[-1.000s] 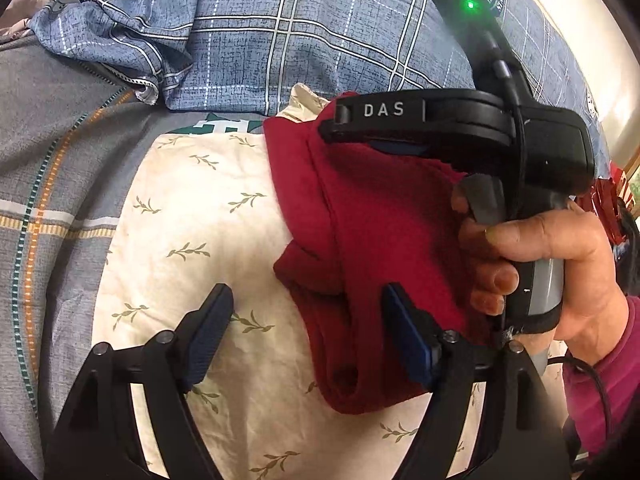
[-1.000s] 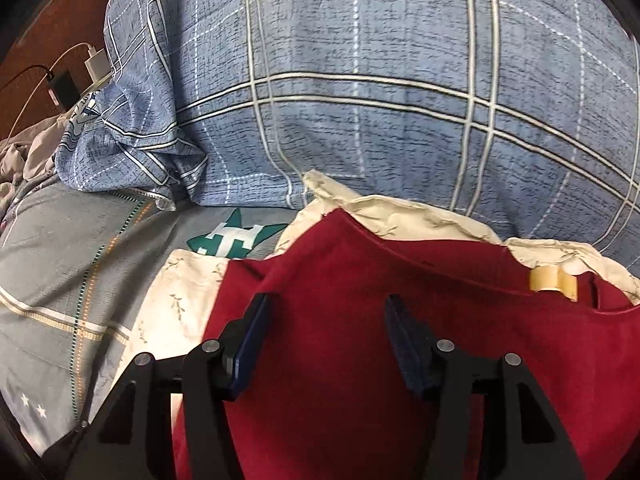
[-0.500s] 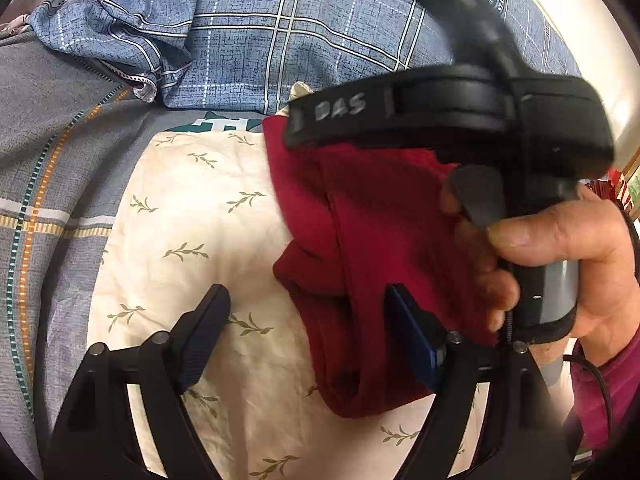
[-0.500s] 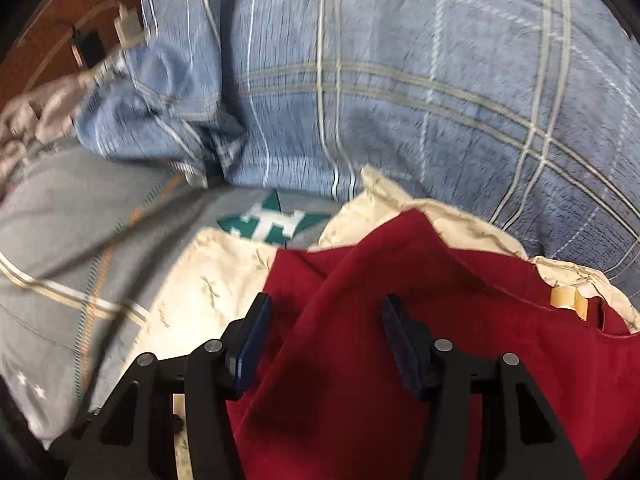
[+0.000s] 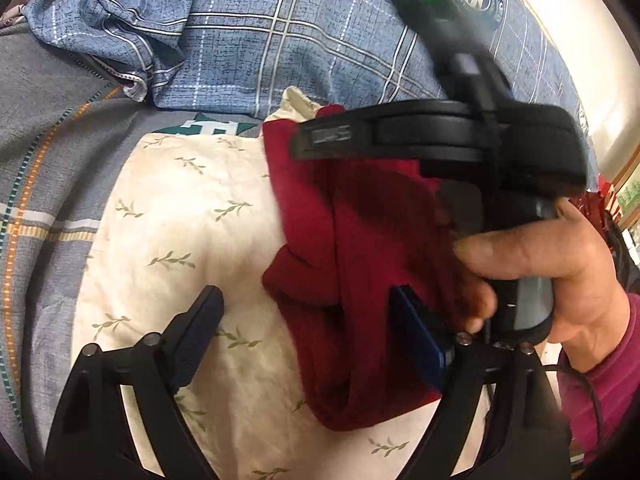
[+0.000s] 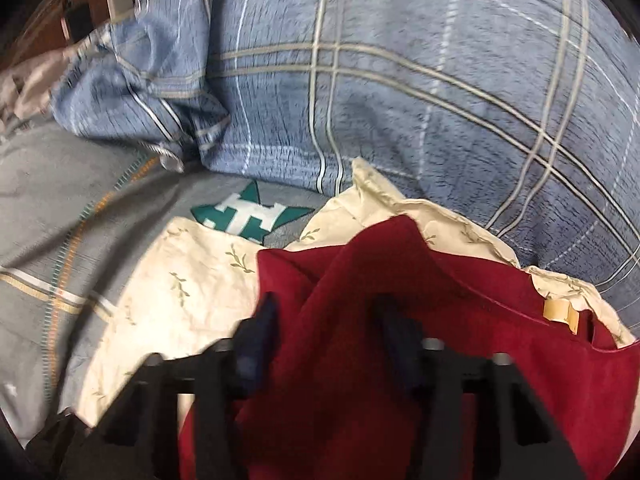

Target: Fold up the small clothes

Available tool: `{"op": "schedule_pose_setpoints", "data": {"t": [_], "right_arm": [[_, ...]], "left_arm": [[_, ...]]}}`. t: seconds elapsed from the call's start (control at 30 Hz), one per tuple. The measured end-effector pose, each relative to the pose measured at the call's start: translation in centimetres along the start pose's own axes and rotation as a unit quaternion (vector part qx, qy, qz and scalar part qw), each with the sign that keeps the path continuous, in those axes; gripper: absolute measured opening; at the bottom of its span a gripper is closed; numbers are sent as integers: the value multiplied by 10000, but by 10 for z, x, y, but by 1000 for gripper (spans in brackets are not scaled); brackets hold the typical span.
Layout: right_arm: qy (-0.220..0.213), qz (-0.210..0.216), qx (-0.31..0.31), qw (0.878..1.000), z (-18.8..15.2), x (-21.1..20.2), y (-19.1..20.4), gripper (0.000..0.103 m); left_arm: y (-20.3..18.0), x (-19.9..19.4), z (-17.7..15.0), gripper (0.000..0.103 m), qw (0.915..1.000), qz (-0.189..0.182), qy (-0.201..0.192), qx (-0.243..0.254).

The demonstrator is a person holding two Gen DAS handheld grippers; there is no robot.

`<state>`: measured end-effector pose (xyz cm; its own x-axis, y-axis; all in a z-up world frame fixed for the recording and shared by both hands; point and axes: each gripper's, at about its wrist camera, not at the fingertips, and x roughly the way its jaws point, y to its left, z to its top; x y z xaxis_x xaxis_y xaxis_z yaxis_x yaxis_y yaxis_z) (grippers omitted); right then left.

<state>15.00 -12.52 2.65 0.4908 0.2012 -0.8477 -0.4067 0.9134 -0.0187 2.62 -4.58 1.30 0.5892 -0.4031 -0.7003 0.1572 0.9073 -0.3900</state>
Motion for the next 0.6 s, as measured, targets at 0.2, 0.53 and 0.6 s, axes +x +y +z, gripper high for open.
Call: {"op": "schedule_pose_setpoints", "data": {"t": [0.2, 0.53, 0.6], "right_arm": [[-193, 405, 264, 9986, -1, -29, -23, 13], [-133, 712, 404, 9966, 0, -53, -33, 20], [-14, 796, 413, 9960, 5, -49, -29, 33]], "left_arm": [[-7, 7, 6, 87, 9989, -462, -91, -15], [6, 4, 17, 31, 9925, -1139, -317, -316], [2, 4, 19, 31, 9918, -1208, -360, -197]]}}
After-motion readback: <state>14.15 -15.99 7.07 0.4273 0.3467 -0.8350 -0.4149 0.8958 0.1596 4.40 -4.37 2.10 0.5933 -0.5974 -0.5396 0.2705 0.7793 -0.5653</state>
